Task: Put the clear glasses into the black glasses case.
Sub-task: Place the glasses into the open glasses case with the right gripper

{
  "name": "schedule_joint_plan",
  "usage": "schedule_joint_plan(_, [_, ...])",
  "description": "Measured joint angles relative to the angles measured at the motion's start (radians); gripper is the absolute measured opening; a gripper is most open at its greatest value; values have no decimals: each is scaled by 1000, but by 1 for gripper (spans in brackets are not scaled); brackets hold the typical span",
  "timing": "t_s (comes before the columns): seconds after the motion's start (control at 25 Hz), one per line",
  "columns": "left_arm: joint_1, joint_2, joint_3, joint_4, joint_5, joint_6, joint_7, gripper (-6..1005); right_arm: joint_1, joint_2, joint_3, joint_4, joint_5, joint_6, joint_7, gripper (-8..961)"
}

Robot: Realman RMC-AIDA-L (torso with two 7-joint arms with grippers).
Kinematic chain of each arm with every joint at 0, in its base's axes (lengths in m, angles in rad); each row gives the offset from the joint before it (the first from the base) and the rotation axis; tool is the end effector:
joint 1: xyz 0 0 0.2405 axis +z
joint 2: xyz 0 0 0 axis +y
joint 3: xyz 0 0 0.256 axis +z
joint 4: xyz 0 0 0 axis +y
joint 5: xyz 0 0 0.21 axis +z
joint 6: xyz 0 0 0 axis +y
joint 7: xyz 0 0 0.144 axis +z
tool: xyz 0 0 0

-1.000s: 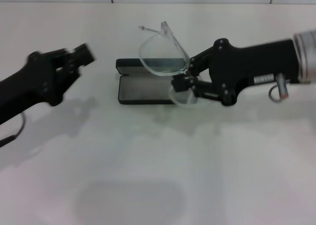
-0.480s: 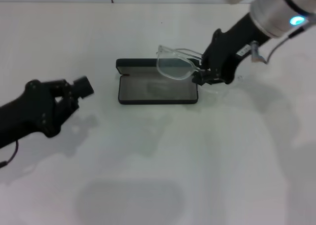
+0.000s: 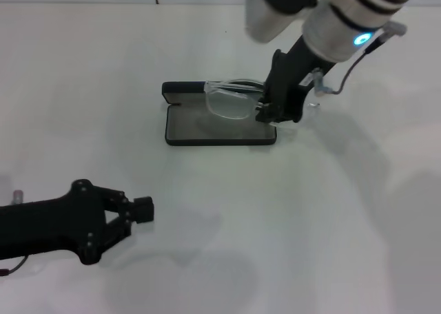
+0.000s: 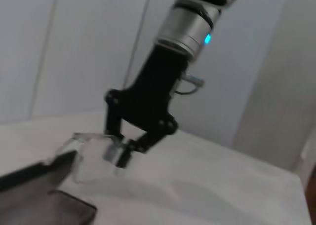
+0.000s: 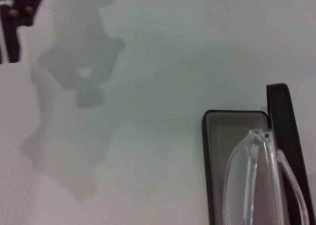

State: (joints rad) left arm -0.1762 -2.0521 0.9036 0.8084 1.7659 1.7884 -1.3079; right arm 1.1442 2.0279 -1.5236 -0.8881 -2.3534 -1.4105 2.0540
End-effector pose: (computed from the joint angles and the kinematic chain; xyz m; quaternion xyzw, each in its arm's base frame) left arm -0.3000 0.2283 0.0203 -0.9312 -0.2053 -0.2876 0.0893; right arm 0.0499 0.4051 -0.0571 -0.9796 -0.0476 -0.1884 0.0520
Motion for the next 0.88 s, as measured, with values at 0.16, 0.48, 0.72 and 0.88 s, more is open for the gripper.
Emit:
schedule_joint_plan(0.16, [-24,0,0,1,29,6,-13,65,12,0,-80,6,3,50,36,138])
schedule_joint_plan(0.48, [-33,-3,-5,2,31,5,-8,65,12,0,-109,12,19,104,48,138])
schedule_joint_plan(0.72, [-34,-5,-6,2,32,5,-9,65,12,0,-196,43,69,179,50,139])
schedule_joint_plan(0.88, [-33,-7,-7,2,32,4,-8,65,12,0,-219,70,105,220,56,139])
